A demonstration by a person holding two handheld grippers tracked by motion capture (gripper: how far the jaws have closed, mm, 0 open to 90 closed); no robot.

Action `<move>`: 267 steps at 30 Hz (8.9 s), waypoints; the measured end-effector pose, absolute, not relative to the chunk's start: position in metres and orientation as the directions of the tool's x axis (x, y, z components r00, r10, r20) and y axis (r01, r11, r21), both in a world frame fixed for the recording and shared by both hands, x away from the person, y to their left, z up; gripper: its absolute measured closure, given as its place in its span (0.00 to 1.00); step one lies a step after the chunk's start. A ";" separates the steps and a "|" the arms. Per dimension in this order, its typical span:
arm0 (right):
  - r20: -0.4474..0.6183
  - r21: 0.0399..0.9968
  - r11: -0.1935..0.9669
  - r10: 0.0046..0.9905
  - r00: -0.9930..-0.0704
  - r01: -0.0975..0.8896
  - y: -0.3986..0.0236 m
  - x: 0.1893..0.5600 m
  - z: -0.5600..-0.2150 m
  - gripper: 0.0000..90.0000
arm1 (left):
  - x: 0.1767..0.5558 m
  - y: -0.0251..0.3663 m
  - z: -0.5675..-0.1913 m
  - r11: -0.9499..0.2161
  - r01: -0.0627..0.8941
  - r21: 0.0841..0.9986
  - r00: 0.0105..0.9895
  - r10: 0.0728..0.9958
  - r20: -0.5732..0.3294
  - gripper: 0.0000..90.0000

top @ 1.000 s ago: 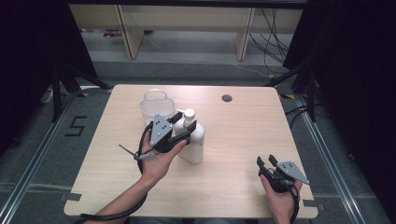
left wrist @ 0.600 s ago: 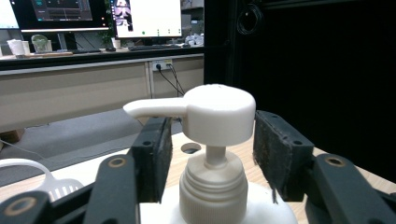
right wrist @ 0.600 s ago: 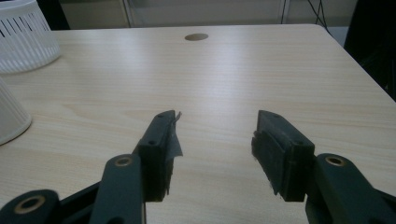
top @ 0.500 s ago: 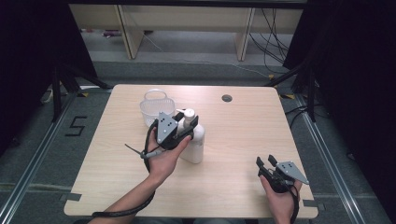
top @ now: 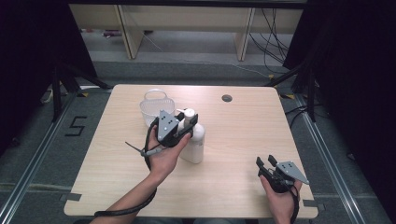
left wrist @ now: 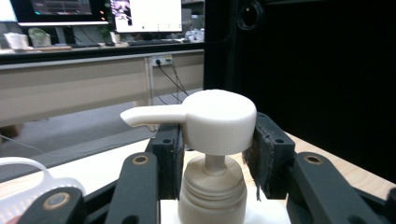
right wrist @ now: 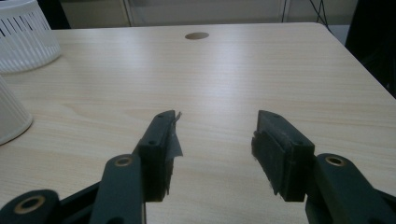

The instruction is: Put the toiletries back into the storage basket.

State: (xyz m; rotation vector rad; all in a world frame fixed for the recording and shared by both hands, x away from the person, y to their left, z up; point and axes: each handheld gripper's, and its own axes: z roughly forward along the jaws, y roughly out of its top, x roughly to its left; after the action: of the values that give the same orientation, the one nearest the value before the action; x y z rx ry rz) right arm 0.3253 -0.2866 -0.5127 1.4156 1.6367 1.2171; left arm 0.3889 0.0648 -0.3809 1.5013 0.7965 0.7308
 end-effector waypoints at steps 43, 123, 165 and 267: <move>0.085 0.931 -0.004 0.975 -0.206 0.366 -0.288 0.325 -0.513 0.55 | 0.393 0.103 -0.348 -0.012 0.065 0.998 0.557 0.830 -0.026 0.66; 0.100 0.932 -0.018 0.973 -0.210 0.361 -0.286 0.326 -0.513 0.55 | 0.408 0.167 -0.308 0.005 -0.005 1.000 0.438 0.899 -0.003 0.66; 0.088 0.926 -0.007 0.976 -0.197 0.378 -0.286 0.325 -0.512 0.55 | 0.439 0.172 -0.294 0.027 -0.039 0.999 0.392 0.920 -0.010 0.66; 0.096 0.925 -0.013 0.975 -0.202 0.379 -0.286 0.326 -0.513 0.55 | 0.523 0.162 -0.301 0.032 0.021 0.999 0.333 0.942 -0.037 0.66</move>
State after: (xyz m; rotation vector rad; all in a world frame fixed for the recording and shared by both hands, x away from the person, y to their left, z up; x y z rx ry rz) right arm 0.3256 -0.2856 -0.5126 1.4236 1.6365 1.2077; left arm 0.5229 0.1621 -0.3007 1.3363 0.9832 0.9239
